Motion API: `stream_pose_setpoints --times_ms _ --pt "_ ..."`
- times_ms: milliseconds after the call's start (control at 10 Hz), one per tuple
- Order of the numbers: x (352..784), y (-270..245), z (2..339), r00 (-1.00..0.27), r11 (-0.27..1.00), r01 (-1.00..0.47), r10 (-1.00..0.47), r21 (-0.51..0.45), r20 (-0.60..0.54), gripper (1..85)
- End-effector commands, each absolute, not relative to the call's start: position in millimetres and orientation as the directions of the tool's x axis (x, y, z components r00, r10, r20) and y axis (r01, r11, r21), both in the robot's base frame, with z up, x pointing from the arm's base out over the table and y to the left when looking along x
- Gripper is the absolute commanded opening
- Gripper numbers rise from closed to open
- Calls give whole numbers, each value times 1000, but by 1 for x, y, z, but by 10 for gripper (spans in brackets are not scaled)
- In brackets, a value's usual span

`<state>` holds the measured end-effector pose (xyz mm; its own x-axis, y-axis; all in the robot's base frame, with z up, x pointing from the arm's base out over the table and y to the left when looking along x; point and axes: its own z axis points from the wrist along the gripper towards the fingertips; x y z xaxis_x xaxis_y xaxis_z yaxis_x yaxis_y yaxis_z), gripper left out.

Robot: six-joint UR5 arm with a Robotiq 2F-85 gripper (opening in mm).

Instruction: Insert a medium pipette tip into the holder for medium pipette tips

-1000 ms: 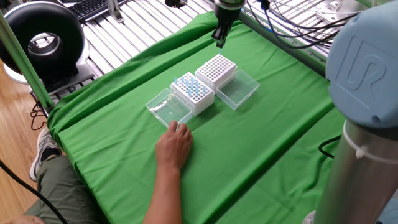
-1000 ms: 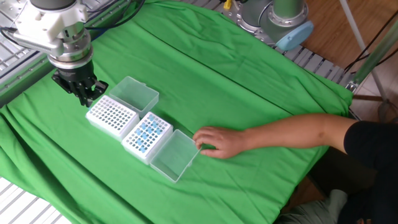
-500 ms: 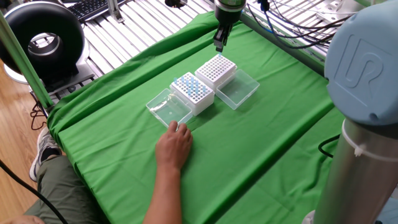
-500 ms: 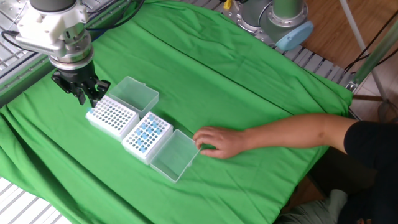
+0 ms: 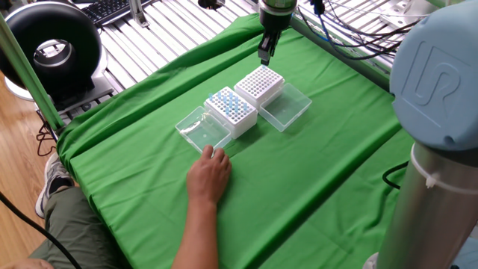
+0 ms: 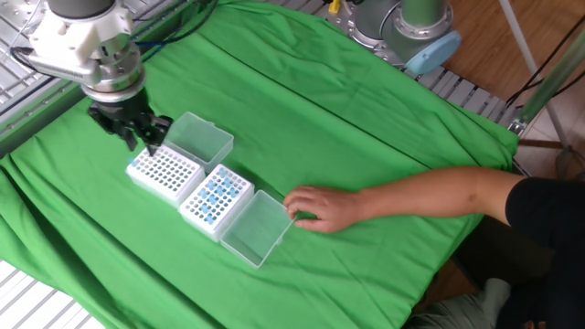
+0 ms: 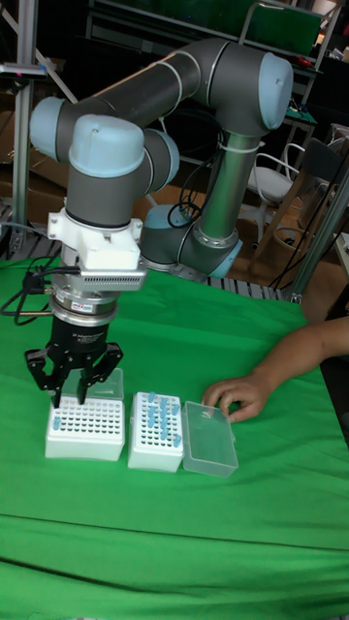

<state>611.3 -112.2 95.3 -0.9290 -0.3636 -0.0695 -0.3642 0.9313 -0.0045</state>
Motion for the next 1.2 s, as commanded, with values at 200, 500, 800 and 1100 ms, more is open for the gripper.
stream_pose_setpoints --times_ms 200,500,800,1100 --pt "589 -40 97 -985 985 -173 -173 12 -22 343" --pt "578 -8 101 -995 995 -96 -96 22 16 317" --pt "554 -3 96 -998 998 -63 -64 15 29 293" --pt "543 3 87 -999 998 -50 -51 49 17 293"
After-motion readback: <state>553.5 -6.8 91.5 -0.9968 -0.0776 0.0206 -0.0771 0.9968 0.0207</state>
